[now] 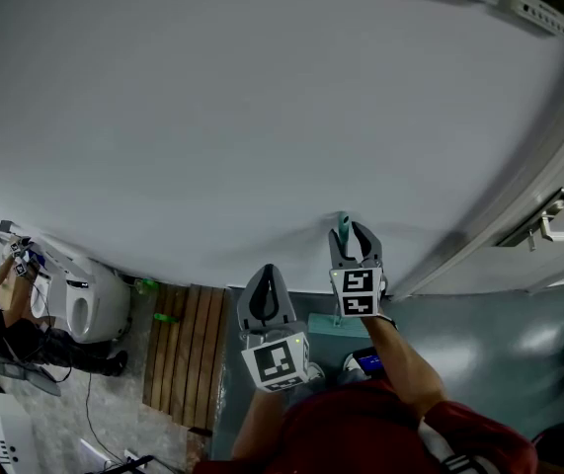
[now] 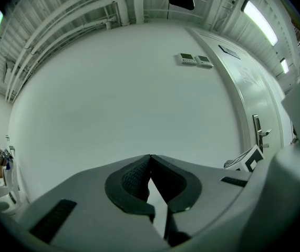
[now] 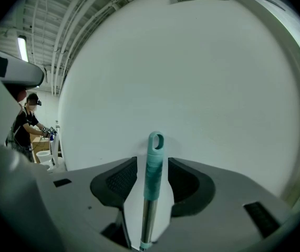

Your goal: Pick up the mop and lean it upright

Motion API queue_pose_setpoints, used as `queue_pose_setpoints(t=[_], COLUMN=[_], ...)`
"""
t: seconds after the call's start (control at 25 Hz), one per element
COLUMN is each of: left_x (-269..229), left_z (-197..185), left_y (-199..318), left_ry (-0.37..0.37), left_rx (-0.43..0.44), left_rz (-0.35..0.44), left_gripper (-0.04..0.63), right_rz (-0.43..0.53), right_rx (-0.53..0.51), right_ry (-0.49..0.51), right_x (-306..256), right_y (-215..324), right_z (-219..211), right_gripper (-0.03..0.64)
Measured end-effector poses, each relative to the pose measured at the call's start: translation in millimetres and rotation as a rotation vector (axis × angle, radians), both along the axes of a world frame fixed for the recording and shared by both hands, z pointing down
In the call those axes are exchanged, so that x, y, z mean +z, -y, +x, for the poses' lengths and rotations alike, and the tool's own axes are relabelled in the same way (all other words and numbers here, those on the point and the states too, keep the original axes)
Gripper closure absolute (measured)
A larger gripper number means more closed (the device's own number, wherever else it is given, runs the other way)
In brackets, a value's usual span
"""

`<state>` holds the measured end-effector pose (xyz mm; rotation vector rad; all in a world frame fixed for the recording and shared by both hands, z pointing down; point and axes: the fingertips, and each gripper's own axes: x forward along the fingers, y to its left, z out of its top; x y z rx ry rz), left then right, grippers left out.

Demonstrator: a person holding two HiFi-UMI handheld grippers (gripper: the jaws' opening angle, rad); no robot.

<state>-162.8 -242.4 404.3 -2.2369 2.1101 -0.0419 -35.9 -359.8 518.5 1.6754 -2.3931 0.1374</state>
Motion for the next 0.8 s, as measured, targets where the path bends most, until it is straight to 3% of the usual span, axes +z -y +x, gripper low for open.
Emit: queue_pose_setpoints(t=[0.44,0.8], left_x=[1.2,3.3], left_z=[1.9,3.6], left_y=[4.6,4.0], left_ry=[-0.001,-0.017], left_rx=[0.006,0.013], left_rz=[-0.002,-0.01], left_gripper=[0.581,0.583], right_rz=[0.04,0.004], right_rx=[-0.061,-0.082], right_ry=[0.047,0.056], right_x=[-26.8,-16.2], right_y=[-56.0,-103.4], right_z=[2.7,10.2], right_gripper=[0.431,0.431])
